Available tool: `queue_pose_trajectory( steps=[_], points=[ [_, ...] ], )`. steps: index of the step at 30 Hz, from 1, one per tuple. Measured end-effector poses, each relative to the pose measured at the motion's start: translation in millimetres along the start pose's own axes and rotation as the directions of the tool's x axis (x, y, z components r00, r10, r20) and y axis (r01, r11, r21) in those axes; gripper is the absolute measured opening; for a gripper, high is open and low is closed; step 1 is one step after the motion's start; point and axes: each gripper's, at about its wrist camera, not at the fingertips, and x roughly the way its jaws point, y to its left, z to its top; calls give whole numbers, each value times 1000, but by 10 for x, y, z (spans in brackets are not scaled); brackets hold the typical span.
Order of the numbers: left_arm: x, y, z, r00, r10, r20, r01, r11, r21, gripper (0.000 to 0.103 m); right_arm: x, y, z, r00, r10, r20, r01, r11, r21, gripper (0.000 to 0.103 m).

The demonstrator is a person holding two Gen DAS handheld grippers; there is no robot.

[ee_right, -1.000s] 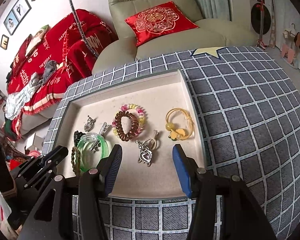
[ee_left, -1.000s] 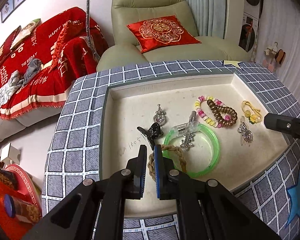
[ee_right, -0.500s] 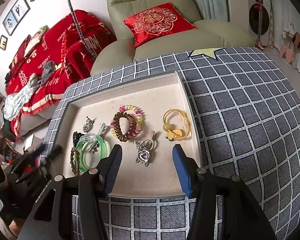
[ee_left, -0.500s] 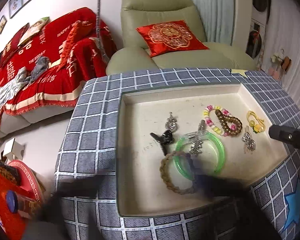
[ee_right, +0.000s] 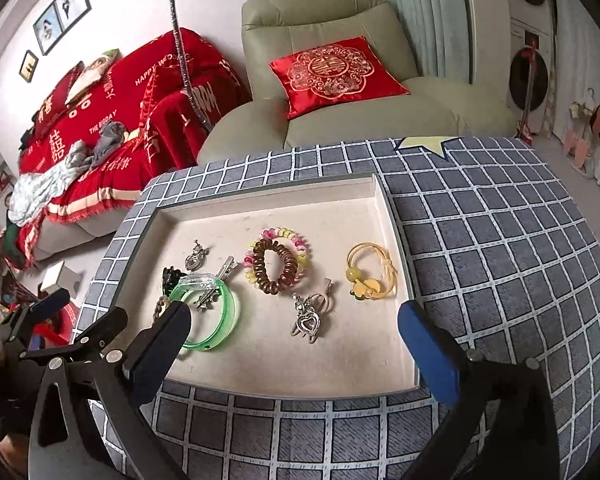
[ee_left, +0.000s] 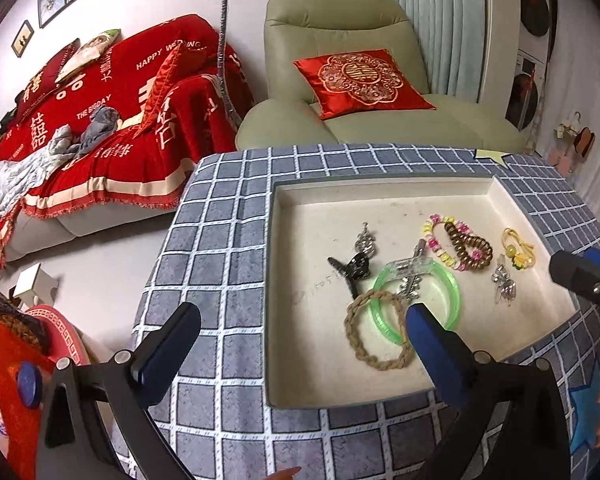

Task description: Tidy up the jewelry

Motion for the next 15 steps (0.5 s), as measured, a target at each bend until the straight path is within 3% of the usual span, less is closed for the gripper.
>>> queue_pose_trajectory(
  steps=[6, 15],
  points=[
    [-95, 30, -116, 1000, 21, -4, -21, 1000, 18, 103, 22, -41, -28, 996, -7, -87, 10, 999, 42, 103],
    [-274, 34, -426, 999, -10, -45, 10, 1000, -2, 103, -123, 66, -387, 994, -67, -86, 64, 997, -44, 103]
  ],
)
